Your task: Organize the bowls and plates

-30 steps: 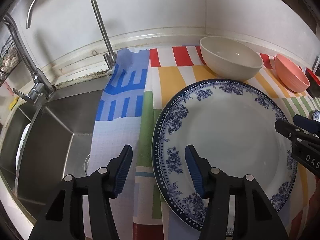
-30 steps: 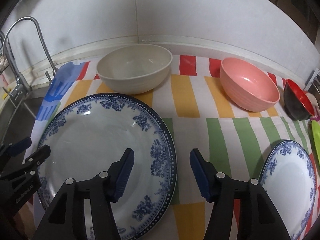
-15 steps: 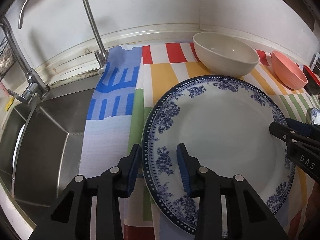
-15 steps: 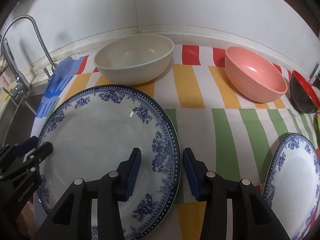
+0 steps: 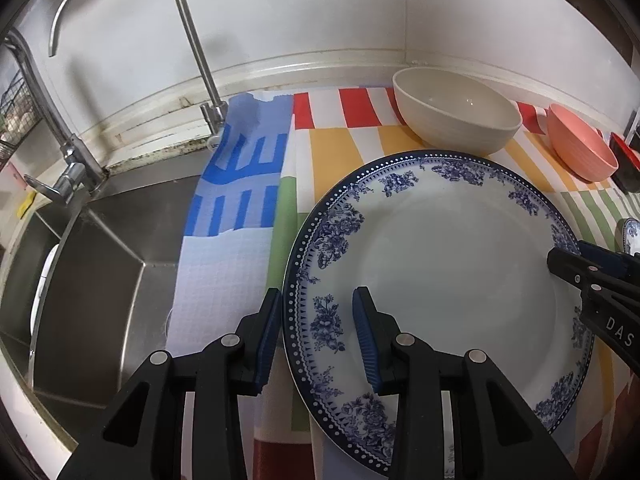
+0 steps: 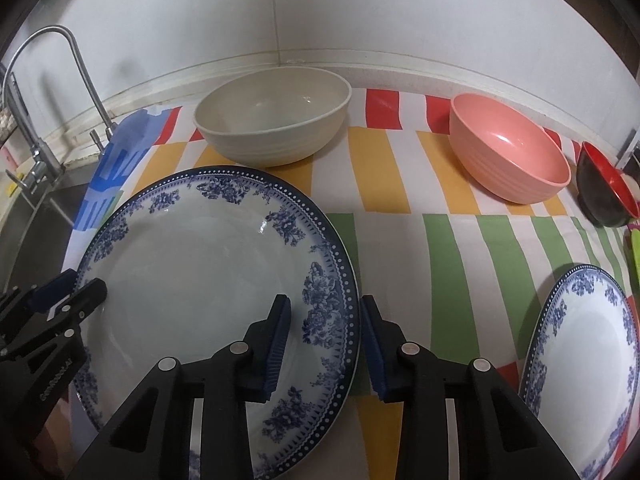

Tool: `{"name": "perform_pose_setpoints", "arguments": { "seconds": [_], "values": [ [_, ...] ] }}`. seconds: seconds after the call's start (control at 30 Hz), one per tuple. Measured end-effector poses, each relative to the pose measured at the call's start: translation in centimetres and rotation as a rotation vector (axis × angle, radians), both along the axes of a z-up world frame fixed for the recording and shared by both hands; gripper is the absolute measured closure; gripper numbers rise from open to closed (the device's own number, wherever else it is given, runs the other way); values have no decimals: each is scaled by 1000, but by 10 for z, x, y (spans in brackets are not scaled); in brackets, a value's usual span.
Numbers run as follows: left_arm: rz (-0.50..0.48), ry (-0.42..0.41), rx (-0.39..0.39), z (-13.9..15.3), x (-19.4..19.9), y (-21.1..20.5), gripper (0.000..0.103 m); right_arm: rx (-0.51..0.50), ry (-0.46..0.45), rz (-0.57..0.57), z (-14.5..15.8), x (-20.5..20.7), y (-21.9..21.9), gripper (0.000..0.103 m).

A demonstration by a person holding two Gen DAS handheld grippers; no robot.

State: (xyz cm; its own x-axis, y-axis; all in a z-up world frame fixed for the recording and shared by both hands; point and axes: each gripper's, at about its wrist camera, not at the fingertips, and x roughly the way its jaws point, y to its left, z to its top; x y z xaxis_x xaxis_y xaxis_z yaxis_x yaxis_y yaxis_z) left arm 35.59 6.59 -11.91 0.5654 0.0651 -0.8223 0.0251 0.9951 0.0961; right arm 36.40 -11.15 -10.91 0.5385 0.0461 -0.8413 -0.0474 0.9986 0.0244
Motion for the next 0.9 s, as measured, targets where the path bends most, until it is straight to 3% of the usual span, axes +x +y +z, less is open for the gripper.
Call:
{"name": "perform_pose_setpoints", "arguments": {
  "seconds": [0.53,0.9],
  "values": [
    [2,-105,0,47,-67,4,67,1,-91,-4,47,-65,3,67],
    [30,-96,6,50,-129,-1,67,2,-89,36,53,-118,1,67]
  ]
}}
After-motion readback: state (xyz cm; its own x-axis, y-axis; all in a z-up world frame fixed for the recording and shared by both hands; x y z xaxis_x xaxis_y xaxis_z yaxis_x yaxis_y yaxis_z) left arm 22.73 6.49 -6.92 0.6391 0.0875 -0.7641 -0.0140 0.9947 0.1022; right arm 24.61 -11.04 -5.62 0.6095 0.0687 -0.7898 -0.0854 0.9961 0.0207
